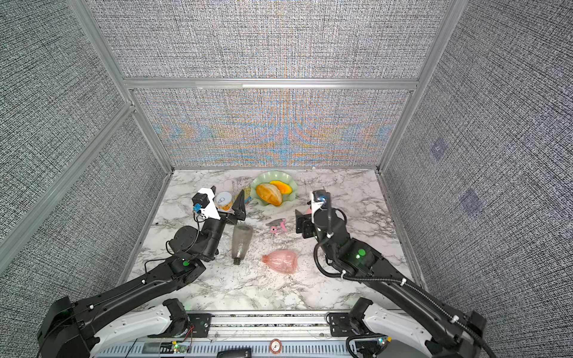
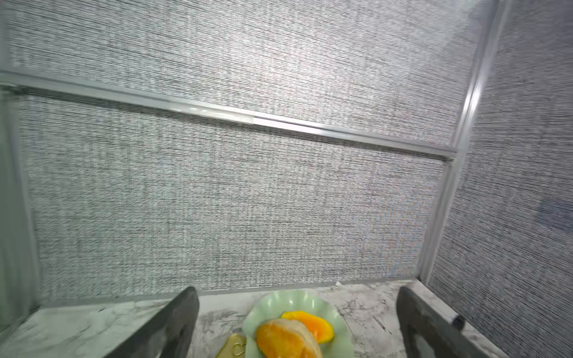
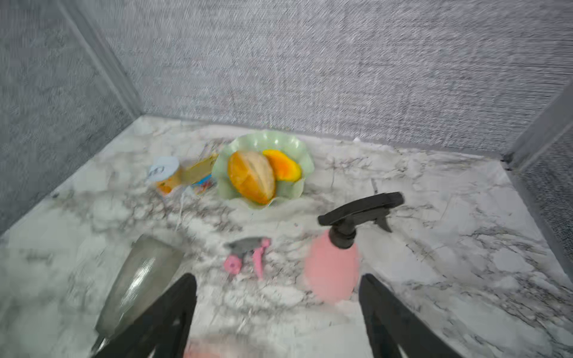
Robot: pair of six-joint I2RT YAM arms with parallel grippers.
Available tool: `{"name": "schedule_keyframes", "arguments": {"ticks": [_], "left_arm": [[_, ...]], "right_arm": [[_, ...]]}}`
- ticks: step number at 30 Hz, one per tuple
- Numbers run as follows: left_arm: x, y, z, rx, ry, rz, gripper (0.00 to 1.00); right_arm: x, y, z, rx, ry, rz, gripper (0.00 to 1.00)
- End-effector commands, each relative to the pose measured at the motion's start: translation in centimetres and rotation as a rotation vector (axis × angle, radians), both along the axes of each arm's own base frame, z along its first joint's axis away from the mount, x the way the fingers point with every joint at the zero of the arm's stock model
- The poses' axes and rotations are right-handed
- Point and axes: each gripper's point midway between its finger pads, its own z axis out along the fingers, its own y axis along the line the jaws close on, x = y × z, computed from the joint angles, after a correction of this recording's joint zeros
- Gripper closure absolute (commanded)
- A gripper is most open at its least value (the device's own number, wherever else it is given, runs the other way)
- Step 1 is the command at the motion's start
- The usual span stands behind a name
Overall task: Attach spray nozzles to spray bottles
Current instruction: Pick up the spray bottle from the center of the board.
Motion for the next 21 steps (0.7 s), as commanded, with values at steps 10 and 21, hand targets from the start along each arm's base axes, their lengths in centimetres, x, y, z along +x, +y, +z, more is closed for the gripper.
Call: {"name": "schedule_keyframes", "arguments": {"ticks": [10,21], "left_arm": [[3.1,7.9,-0.5,-0.083,0.099,0.304,0.01],[3.5,9.1,0.3,-0.091,0.082,0.313,0.01]], "right_arm": [[-6.4,5.3,-12.6,-0.781,0.601,0.42,0.1],[-7.4,8.7,-19.6,-0.861,0.745,0.678,0.03]]}}
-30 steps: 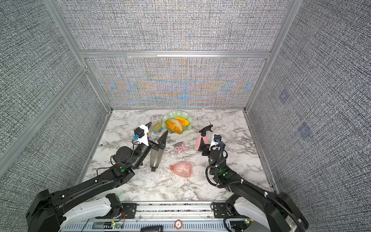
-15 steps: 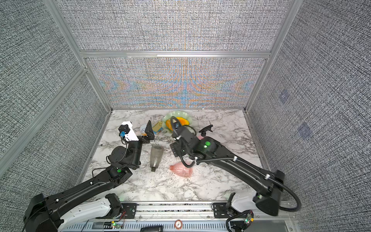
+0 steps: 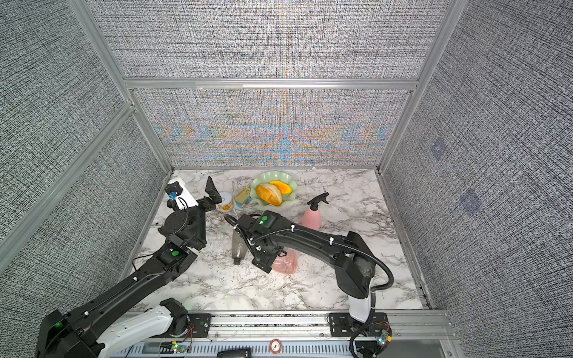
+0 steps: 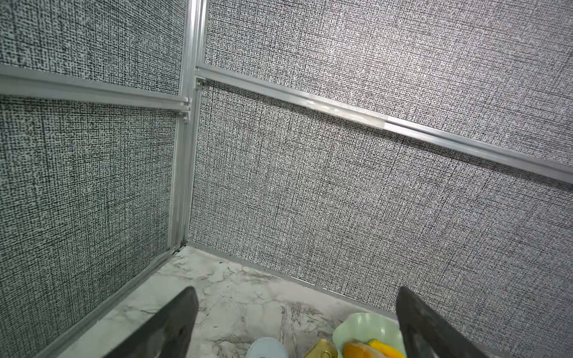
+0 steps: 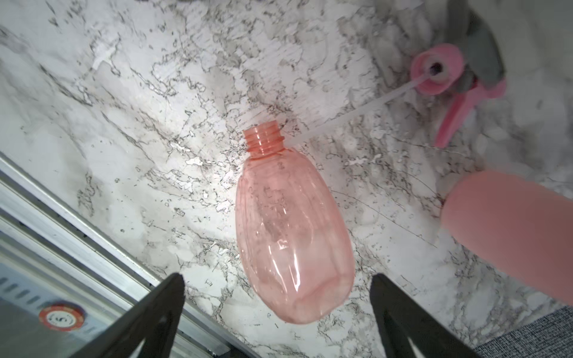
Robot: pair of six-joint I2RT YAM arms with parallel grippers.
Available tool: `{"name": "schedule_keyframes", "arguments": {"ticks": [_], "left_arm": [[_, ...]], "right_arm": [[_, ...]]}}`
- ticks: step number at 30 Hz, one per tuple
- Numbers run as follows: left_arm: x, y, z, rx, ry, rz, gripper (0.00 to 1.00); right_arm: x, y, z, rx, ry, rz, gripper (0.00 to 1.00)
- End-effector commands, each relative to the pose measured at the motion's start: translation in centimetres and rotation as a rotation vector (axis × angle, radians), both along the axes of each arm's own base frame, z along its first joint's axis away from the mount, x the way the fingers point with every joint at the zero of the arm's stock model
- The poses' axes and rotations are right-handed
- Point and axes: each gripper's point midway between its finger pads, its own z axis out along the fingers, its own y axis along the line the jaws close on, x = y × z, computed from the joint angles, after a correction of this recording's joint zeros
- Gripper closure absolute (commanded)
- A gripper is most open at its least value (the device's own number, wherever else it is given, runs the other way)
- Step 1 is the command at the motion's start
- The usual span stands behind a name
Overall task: Attach spray nozzles to spray bottles
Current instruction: Pick up the spray bottle from the center of the board.
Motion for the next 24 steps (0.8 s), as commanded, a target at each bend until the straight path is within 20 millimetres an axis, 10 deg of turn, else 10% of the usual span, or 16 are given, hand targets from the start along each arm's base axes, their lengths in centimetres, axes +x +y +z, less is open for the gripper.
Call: {"name": "schedule_keyframes", "arguments": {"ticks": [1,24], "left_arm": [[-0.3,0.2,0.7,-0.009,-0.021,-0.008,0.01],[0.1,0.1,0.6,0.014,-0.02,-0.017,0.01]], "right_arm": [[-0.2,0.6,-1.0,0.008,0.057,0.054,0.03],[1.6,-0.4,-6.9,0.034,0.047,-0.058,0.15]]}}
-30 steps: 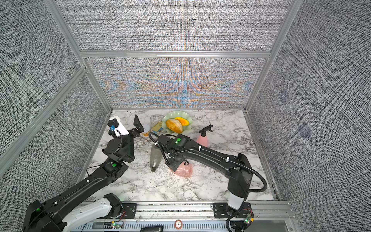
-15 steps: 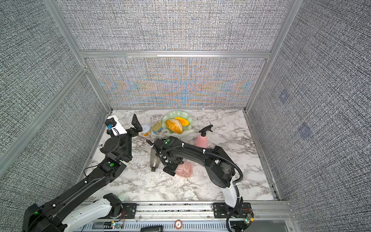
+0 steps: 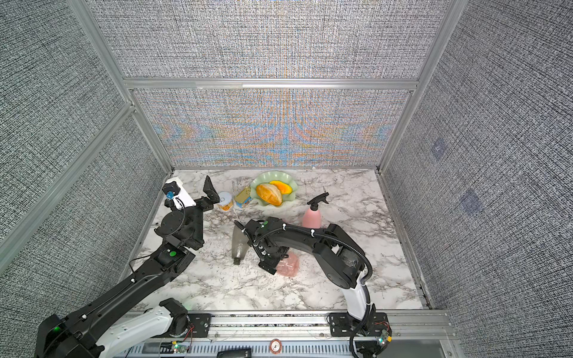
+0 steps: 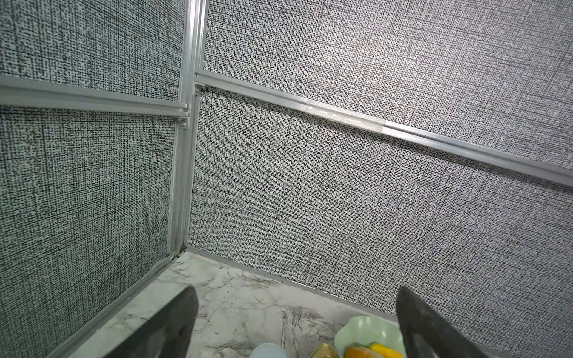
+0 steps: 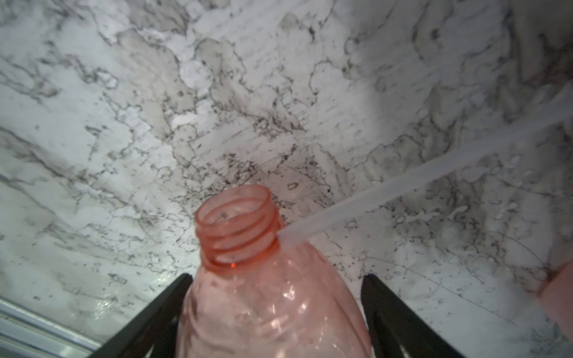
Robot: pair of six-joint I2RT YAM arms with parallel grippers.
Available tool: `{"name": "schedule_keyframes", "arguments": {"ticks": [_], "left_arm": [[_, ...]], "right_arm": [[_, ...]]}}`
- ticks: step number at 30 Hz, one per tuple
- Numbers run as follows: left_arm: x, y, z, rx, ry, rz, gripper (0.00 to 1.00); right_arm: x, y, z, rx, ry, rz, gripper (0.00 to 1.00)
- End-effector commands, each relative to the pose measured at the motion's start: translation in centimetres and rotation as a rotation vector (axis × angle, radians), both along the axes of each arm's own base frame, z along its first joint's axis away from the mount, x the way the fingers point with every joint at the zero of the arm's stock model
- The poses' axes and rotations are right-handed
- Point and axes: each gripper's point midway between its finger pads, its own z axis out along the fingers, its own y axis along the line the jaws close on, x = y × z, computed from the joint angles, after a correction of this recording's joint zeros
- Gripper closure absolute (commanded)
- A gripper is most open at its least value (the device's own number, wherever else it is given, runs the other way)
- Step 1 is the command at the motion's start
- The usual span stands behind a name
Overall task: Attach spray nozzles to spray bottles
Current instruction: Pick up the spray bottle from the center of the board.
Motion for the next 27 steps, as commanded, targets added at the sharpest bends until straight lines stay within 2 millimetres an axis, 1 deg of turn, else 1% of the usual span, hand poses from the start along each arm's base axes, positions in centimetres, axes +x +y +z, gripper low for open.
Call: {"name": "schedule_keyframes", "arguments": {"ticks": [1,3,5,7,12,14,17,22,25,27], "left_arm": [[0.1,-0.3,0.2,0.005,-0.007,-0.013,0.01],[0.2,-0.3,0.1,0.006,-0.006,-0.011,0.01],[0.2,-0.5,0.1,0.006,-0.005,-0.019,0.01],[0.2,-0.7,0.2,0.005,-0.008,-0.033,0.01],[0.3,-0.9,0.0,0.004,-0.008,-0.041,0.01],[0.3,-1.2,0.0,0.003,-0.01,-0.062,0.01],[0.2,-2.2,0.0,0.004,-0.03,-0.127,0.01],[-0.5,-4.9,0.3,0.022,-0.091,-0.292,0.01],[-1.1,-5.9,0.7,0.026,-0.129,-0.362,0.01],[-1.7,-6.9,1.1,0.042,-0.152,-0.427,0.01]], "right_arm": [[0.5,0.8,0.2,0.043,-0.03,-0.026,0.18],[0.9,0.8,0.9,0.048,-0.055,-0.03,0.26],[0.9,1.3,2.4,0.093,-0.077,-0.025,0.27],[1.3,1.6,3.9,0.154,-0.11,-0.039,0.29],[1.2,1.8,5.8,0.242,-0.129,-0.055,0.31],[1.7,2.0,6.9,0.293,-0.159,-0.074,0.31],[3.3,2.5,10.8,0.437,-0.237,-0.121,0.32],[6.1,3.1,19.7,0.76,-0.365,-0.202,0.33],[6.4,3.2,23.9,0.905,-0.416,-0.205,0.33],[6.4,3.0,26.1,0.976,-0.422,-0.211,0.33]]}}
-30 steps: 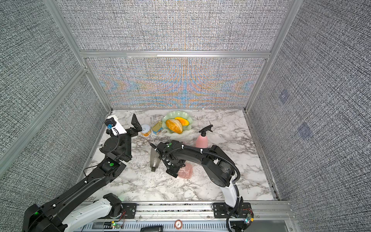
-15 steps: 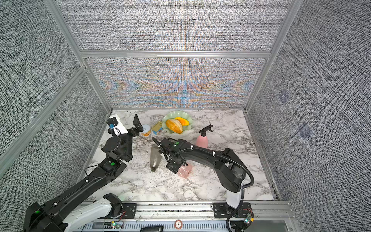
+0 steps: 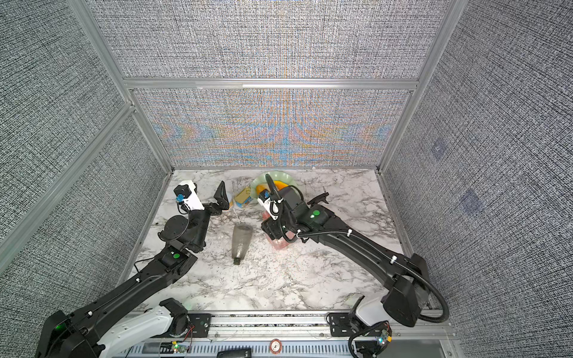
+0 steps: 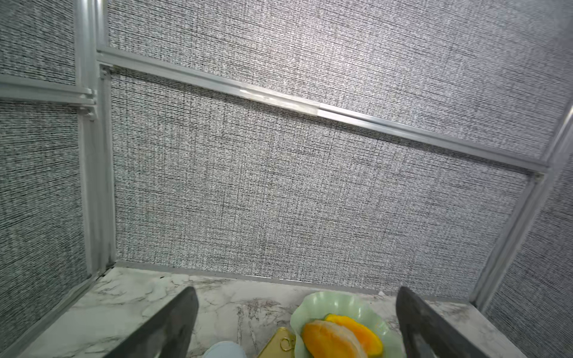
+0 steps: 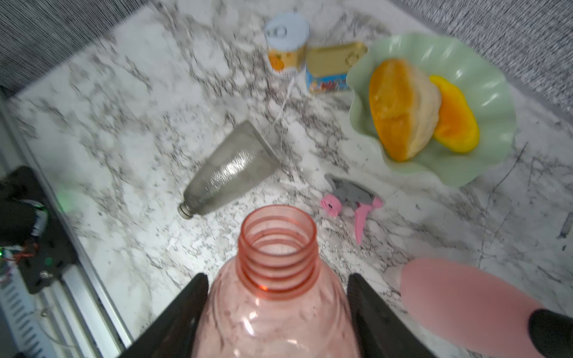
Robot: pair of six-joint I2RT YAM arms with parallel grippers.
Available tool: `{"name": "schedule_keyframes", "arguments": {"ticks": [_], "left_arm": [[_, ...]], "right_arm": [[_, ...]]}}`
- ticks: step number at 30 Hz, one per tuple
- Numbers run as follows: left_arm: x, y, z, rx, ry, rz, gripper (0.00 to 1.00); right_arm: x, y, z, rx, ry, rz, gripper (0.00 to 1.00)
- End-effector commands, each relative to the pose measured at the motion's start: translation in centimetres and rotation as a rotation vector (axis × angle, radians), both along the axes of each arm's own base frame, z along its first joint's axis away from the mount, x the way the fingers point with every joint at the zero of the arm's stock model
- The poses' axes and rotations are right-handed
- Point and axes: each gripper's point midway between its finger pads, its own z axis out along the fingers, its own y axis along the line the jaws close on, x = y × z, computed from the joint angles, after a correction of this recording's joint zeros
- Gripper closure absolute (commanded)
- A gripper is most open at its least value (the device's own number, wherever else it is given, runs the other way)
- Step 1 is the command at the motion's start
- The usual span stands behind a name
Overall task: Attach spray nozzles to spray bottles
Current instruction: Pick up the spray bottle from the center of the board.
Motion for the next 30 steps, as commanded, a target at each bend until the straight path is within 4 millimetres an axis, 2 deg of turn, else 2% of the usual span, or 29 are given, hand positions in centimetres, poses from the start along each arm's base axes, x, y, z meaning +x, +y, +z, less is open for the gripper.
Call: {"name": "schedule_keyframes", "arguments": {"ticks": [1,5,9,14,17,21,30], "left_arm": [[-1.4,-2.5,2.1,0.004,-0.098,-0.165,0.01],[-3.1,-6.7,2.0,0.071,-0.132,-0.414,0.01],[-4.9,-10.5,1.1,0.119,-0.138,-0.643,0.01],[-7.2,-13.3,0.5,0.151,-0.135,-0.829,0.01],[-9.0,-14.9,0.2,0.181,-0.129,-0.936,0.01],[-10.1,-16.4,-0.5,0.19,-0.096,-1.038,0.01],[-9.4,-17.1,-1.3,0.157,-0.034,-1.05,0.01]], "right_arm": [[0.3,1.0,4.6,0.179,-0.042,0.016,0.33],[1.4,-0.6,8.7,0.273,-0.132,-0.041,0.33],[2.7,-2.5,12.5,0.384,-0.205,-0.126,0.33],[2.8,-2.6,15.2,0.45,-0.248,-0.128,0.33],[2.5,-2.2,15.8,0.483,-0.245,-0.109,0.33],[2.0,-1.1,15.9,0.523,-0.217,-0.06,0.33],[0.8,0.7,14.9,0.57,-0.195,0.006,0.33]]}}
